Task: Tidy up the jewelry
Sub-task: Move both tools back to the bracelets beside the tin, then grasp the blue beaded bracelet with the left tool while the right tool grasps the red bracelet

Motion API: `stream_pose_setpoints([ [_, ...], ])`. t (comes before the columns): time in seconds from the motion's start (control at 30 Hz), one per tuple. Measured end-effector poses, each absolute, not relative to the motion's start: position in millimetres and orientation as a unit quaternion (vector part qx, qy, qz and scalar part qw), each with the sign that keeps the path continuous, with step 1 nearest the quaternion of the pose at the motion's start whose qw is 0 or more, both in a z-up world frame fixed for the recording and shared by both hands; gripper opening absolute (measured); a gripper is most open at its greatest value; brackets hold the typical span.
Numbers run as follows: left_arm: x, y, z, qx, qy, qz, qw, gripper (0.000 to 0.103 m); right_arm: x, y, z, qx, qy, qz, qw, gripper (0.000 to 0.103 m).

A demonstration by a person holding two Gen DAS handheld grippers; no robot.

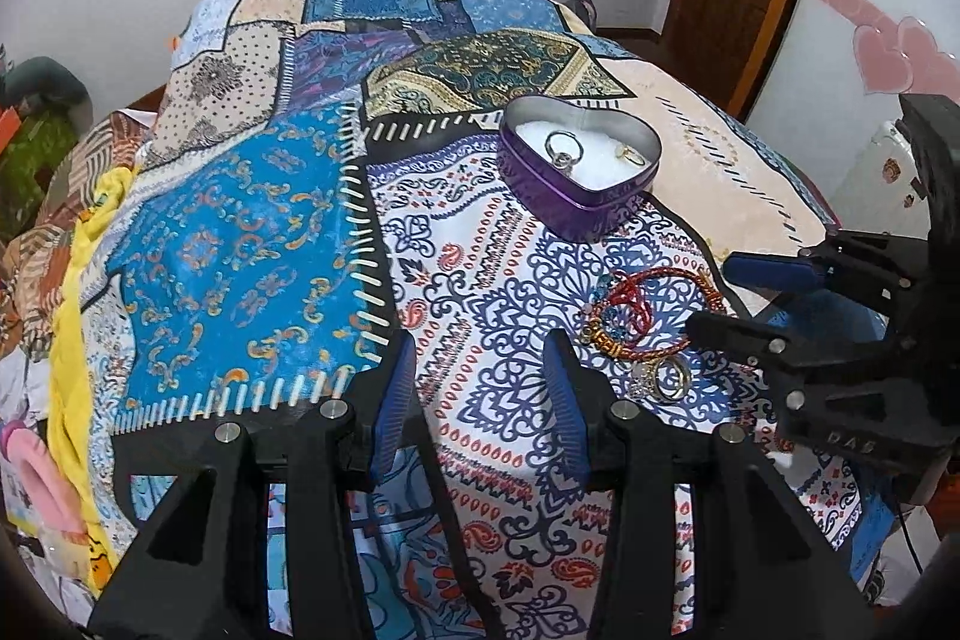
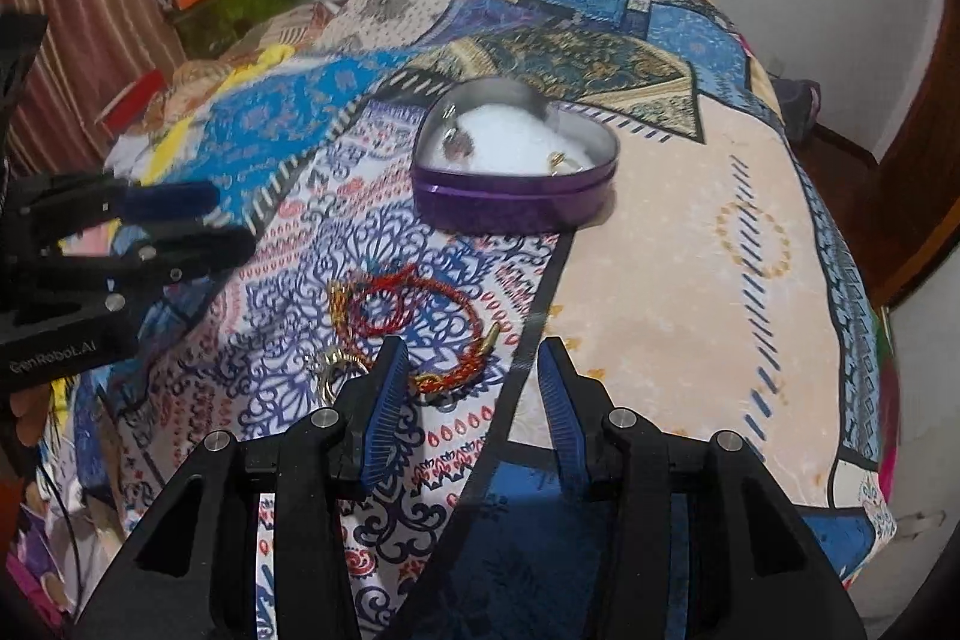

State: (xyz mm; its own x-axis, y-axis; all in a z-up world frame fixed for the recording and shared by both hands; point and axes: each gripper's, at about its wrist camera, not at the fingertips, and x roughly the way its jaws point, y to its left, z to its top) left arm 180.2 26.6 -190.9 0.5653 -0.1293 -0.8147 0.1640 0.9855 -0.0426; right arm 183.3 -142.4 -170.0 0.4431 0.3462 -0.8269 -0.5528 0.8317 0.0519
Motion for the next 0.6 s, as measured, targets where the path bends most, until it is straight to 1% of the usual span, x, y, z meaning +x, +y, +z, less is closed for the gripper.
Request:
stream_pose_setpoints([
  [0.27, 194.2, 7.1, -194.4, 0.004, 0.46, -0.117, 0.88, 0.043, 181.0, -150.4, -169.7, -0.143, 0.443, 0.258, 0.847, 0.037],
  [0.43, 203.7, -9.0, -199.8, 0.006, 0.466, -0.134, 0.874, 0.043, 182.7, -159.6, -165.1, -0.117, 0.447, 0.265, 0.846, 0.037],
  [0.53, 208.0, -15.5, -202.3, 0.005, 0.469, -0.148, 0.871, 0.034, 183.1, -163.9, -162.6, -0.102, 0.447, 0.267, 0.848, 0.037],
  [0.6, 212.6, -18.4, -206.0, 0.0, 0.475, -0.154, 0.866, 0.031, 183.3, -165.7, -161.3, -0.096, 0.447, 0.268, 0.848, 0.037],
])
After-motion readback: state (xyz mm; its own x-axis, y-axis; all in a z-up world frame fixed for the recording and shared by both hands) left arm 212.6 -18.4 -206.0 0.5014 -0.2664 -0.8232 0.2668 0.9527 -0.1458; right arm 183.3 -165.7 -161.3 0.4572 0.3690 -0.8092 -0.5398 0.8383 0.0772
